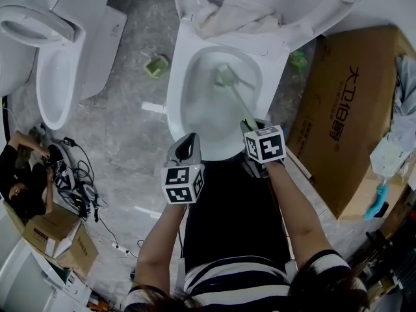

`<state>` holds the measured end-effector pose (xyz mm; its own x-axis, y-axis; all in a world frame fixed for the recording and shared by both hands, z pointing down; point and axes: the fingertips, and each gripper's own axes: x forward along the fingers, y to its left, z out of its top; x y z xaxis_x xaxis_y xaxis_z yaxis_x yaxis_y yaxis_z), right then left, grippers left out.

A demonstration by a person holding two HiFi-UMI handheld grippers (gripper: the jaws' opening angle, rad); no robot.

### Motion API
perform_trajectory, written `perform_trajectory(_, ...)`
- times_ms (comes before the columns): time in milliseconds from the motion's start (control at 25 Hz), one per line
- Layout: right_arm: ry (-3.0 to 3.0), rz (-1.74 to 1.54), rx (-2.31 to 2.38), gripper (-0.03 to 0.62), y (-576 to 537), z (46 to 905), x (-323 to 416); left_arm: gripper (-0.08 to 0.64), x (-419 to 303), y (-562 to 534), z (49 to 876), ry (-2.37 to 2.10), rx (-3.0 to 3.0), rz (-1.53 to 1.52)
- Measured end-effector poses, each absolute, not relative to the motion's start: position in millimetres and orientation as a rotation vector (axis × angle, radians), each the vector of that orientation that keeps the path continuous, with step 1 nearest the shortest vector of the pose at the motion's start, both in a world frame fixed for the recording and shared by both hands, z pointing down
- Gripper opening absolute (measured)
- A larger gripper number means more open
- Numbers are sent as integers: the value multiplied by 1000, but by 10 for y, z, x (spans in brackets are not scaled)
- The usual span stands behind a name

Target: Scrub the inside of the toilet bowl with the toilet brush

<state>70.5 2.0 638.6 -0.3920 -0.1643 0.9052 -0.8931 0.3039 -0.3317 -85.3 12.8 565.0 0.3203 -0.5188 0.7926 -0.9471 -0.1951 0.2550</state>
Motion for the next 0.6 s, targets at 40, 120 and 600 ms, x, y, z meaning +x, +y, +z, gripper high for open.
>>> perform_trajectory(40,-1760,1147,962,43,41,6384,741,0,-826,133,5654,-1298,1842,729)
perform_trajectory(120,-1741,1155,975,43,85,6379,802,0,-778,144,5653,-1291,1848,738)
perform_trajectory(600,-1665,1134,918,41,390,6249,826,0,-692,277,5562,-1285,1859,739)
